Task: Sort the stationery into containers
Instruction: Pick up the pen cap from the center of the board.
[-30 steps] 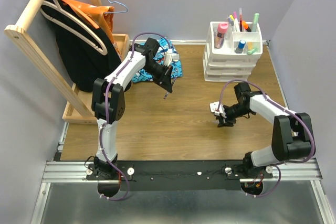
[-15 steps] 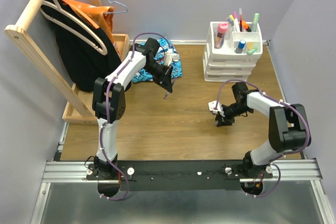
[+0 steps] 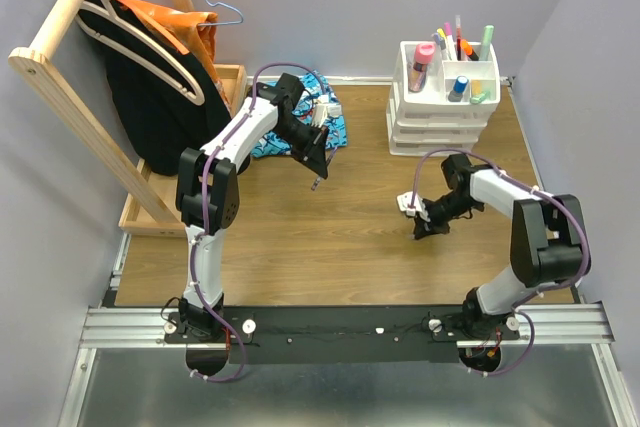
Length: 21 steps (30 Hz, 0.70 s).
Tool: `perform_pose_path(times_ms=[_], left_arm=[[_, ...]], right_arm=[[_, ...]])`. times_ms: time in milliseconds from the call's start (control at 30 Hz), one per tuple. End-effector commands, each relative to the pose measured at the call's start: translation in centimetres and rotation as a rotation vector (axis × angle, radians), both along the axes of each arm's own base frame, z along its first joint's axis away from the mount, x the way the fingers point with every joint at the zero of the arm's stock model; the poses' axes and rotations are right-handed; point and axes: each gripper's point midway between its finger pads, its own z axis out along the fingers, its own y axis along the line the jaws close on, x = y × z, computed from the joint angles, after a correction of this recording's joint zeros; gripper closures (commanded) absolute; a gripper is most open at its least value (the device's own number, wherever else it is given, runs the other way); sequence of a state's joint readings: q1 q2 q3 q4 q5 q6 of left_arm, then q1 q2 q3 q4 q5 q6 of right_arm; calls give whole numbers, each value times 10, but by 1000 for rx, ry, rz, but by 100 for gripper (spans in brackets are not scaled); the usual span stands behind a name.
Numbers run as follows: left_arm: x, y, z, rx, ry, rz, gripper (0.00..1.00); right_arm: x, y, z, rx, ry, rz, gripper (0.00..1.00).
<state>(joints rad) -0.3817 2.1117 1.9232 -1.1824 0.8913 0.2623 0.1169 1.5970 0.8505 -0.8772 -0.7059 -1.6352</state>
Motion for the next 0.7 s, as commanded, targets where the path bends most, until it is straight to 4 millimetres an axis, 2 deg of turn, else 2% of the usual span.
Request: perform_pose_path(times_ms=[0,33,67,100,200,367,467,567,667], left_arm=[[-36,2,31,-98,44,-137,100],[-43,-1,43,-150,62,-169,100],[-47,-2,39,-153,129,-161,100],[-49,-3,39,-161,165,-146,100],[-56,-5,39,-212,189,-158,100],[-56,-18,40,-291,270,-144,100],[-61,-26,38,-309,280,-168,100],[-70,-30,32,-319,347,-164,100],[-80,-32,30,-349,457,-131,100]], right_arm=[[28,15,63,90,-147,-7,99],[32,19,74,116,-172,-11,99],[36,25,90,159,-211,-10,100],[48,29,102,184,-273,-19,99],[63,38,119,214,-337,-66,99],[64,42,114,179,-343,-22,99],[75,51,112,168,-413,20,99],[95,56,111,143,-532,93,99],[114,59,119,143,-679,152,99]])
